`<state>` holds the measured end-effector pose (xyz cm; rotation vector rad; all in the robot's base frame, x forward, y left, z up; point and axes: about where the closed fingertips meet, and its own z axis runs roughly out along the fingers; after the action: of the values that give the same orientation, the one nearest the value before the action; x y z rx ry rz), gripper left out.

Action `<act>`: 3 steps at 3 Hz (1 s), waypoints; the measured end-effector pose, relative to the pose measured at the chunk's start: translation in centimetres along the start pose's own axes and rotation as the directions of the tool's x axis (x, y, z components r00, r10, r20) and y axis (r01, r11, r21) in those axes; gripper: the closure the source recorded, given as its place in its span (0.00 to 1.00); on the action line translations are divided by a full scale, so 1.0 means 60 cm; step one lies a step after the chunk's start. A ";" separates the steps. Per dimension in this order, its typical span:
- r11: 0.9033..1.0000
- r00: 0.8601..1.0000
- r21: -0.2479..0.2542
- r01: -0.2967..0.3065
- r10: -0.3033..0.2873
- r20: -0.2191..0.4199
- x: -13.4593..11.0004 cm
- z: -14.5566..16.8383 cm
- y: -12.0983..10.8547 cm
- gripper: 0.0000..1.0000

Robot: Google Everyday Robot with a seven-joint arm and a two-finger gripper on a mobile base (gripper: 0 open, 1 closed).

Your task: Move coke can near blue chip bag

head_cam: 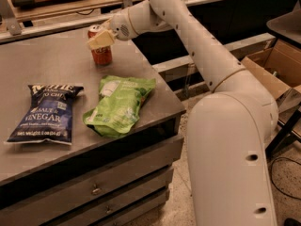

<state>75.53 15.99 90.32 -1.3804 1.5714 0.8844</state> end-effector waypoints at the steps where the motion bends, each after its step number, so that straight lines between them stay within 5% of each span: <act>1: 1.000 0.999 0.020 0.020 -0.021 0.030 -0.028 -0.031 0.002 0.86; 2: 0.995 0.994 0.005 0.103 -0.103 0.045 -0.093 -0.045 0.027 1.00; 3: 0.987 0.987 -0.063 0.150 -0.146 0.061 -0.132 -0.014 0.064 1.00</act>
Offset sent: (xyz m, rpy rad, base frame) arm -0.0339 0.0134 0.1056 0.0205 -0.1776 0.1081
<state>71.93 18.90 97.86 -1.4868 1.3880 0.8847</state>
